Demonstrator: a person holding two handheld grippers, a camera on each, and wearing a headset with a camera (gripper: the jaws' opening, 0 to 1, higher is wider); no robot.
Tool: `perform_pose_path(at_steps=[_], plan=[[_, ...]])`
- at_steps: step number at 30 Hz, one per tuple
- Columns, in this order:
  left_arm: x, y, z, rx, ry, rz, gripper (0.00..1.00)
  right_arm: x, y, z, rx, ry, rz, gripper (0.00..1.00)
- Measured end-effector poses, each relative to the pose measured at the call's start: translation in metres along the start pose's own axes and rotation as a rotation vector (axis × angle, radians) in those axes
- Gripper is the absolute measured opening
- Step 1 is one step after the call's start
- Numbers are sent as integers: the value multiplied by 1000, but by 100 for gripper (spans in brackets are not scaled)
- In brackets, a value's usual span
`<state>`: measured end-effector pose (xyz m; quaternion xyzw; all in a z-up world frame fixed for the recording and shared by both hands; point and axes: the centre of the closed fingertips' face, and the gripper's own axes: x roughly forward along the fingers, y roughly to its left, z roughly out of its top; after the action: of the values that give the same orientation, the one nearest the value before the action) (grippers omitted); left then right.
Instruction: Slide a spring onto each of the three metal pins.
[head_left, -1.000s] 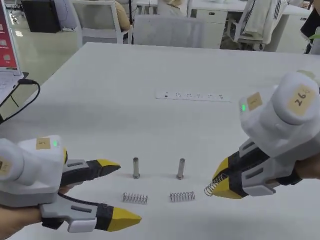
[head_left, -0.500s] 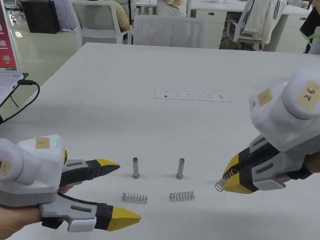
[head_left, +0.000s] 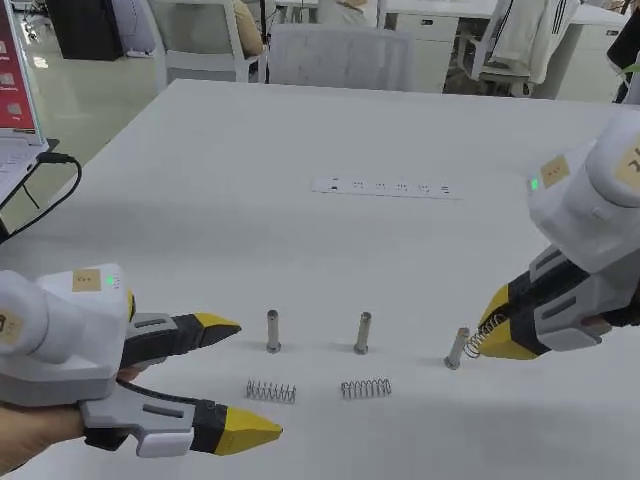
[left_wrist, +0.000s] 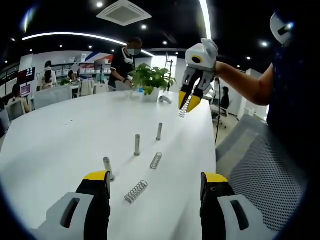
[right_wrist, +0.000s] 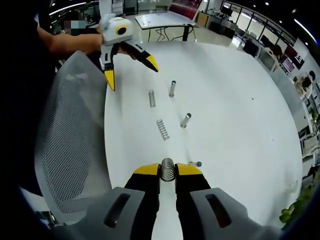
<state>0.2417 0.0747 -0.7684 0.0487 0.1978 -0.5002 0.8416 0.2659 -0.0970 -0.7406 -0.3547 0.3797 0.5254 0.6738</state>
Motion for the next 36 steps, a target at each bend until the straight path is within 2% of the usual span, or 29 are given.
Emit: perform_pose_path(at_steps=[14, 17, 25, 36], plan=[[1, 1, 0, -2, -1, 6, 70, 2, -25, -13, 3, 58, -19, 9], [1, 1, 0, -2, -1, 8, 70, 6, -30, -18, -5, 88, -26, 9], [1, 3, 1, -2, -4, 13, 70, 12, -43, -19, 7, 96, -17, 9], [0, 4, 0, -7, -6, 17, 69, 24, -51, -22, 0, 130, -8, 9]])
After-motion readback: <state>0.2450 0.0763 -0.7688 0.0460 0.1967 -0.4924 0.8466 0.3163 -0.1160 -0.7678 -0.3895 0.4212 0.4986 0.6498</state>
